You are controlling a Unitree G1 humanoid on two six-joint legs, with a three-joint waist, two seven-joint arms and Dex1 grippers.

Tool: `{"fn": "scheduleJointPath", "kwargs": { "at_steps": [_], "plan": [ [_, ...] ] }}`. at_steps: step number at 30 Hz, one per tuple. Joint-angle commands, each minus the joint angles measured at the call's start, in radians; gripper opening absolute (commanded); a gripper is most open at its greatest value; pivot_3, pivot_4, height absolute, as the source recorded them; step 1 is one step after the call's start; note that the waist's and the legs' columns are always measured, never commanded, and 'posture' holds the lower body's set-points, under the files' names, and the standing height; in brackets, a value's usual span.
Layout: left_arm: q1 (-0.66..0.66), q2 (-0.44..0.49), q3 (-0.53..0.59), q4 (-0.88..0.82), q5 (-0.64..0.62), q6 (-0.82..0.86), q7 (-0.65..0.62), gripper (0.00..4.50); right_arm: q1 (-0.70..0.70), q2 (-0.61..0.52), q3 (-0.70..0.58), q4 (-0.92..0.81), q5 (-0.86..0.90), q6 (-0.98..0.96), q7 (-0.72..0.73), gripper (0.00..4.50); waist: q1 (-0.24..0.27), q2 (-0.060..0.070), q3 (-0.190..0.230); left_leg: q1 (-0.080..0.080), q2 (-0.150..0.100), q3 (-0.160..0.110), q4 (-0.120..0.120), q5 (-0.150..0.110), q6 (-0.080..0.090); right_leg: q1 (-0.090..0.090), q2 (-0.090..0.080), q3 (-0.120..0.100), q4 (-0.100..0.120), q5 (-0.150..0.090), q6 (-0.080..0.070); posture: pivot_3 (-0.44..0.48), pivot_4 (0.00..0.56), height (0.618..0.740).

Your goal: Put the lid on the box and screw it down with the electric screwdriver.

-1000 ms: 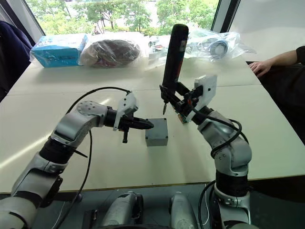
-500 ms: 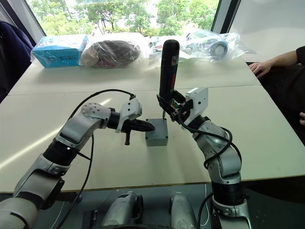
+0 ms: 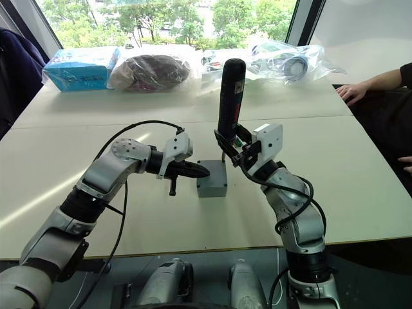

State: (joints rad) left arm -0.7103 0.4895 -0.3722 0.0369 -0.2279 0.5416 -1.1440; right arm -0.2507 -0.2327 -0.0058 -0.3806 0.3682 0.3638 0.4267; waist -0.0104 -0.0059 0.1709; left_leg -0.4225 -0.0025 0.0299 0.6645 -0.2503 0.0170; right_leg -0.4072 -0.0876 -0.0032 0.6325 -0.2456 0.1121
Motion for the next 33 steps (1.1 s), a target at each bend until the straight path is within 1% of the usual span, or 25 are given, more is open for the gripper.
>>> {"fn": "scheduleJointPath", "kwargs": {
  "at_steps": [1, 4, 7, 8, 19, 25, 29, 33],
  "plan": [
    [0.021, 0.009, -0.016, 0.001, 0.018, 0.012, -0.003, 0.00, 0.043, -0.005, 0.031, 0.056, -0.029, 0.094, -0.044, 1.75, 0.000, -0.002, -0.002, 0.001, 0.000, 0.000, 0.000, 0.000, 0.000, 0.001, 0.000, 0.000, 0.000, 0.000, 0.000, 0.000, 0.150, 0.740],
    [0.027, 0.009, -0.018, -0.003, 0.020, 0.014, -0.001, 0.00, 0.045, -0.007, 0.043, 0.079, -0.034, 0.115, -0.063, 1.75, 0.001, -0.005, -0.005, 0.005, 0.001, 0.000, 0.000, 0.000, 0.000, 0.005, 0.000, 0.000, 0.000, -0.002, -0.003, 0.000, 0.150, 0.740],
    [0.034, 0.010, -0.018, -0.013, 0.018, 0.022, 0.001, 0.00, 0.044, -0.007, 0.042, 0.108, -0.036, 0.128, -0.082, 1.75, 0.001, -0.008, -0.008, 0.013, 0.001, 0.000, -0.002, -0.001, 0.000, 0.013, -0.001, 0.000, -0.003, -0.003, -0.005, 0.000, 0.150, 0.740],
    [0.038, 0.011, -0.018, -0.017, 0.017, 0.025, 0.002, 0.00, 0.044, -0.005, 0.039, 0.115, -0.031, 0.130, -0.086, 1.75, 0.001, -0.008, -0.009, 0.014, 0.001, -0.001, -0.003, -0.001, 0.000, 0.014, -0.001, 0.000, -0.003, -0.004, -0.007, 0.000, 0.150, 0.740],
    [0.062, 0.012, -0.024, -0.012, 0.026, 0.021, 0.008, 0.00, 0.067, 0.025, 0.023, 0.133, -0.009, 0.087, -0.088, 1.75, 0.000, -0.009, -0.020, 0.015, 0.000, -0.002, -0.004, -0.001, 0.000, 0.014, -0.009, -0.002, -0.004, -0.005, -0.009, 0.000, 0.150, 0.740],
    [0.070, 0.015, -0.025, -0.021, 0.024, 0.020, 0.005, 0.00, 0.091, 0.018, 0.015, 0.151, -0.021, 0.066, -0.088, 1.75, 0.000, -0.009, -0.026, 0.015, 0.000, -0.002, -0.008, -0.001, 0.000, 0.014, -0.011, -0.002, -0.006, -0.006, -0.010, 0.000, 0.150, 0.740],
    [0.071, 0.013, -0.027, -0.020, 0.026, 0.014, 0.004, 0.00, 0.099, 0.013, 0.020, 0.154, -0.031, 0.057, -0.092, 1.75, 0.000, -0.009, -0.030, 0.017, 0.000, -0.002, -0.015, -0.001, 0.000, 0.014, -0.011, -0.002, -0.014, -0.006, -0.010, 0.000, 0.150, 0.740],
    [0.071, 0.009, -0.028, -0.018, 0.027, 0.009, 0.005, 0.00, 0.106, 0.006, 0.027, 0.153, -0.041, 0.058, -0.098, 1.75, -0.001, -0.009, -0.032, 0.017, 0.000, -0.002, -0.017, -0.001, -0.001, 0.013, -0.012, -0.002, -0.017, -0.005, -0.011, 0.000, 0.150, 0.740]
  ]
}}
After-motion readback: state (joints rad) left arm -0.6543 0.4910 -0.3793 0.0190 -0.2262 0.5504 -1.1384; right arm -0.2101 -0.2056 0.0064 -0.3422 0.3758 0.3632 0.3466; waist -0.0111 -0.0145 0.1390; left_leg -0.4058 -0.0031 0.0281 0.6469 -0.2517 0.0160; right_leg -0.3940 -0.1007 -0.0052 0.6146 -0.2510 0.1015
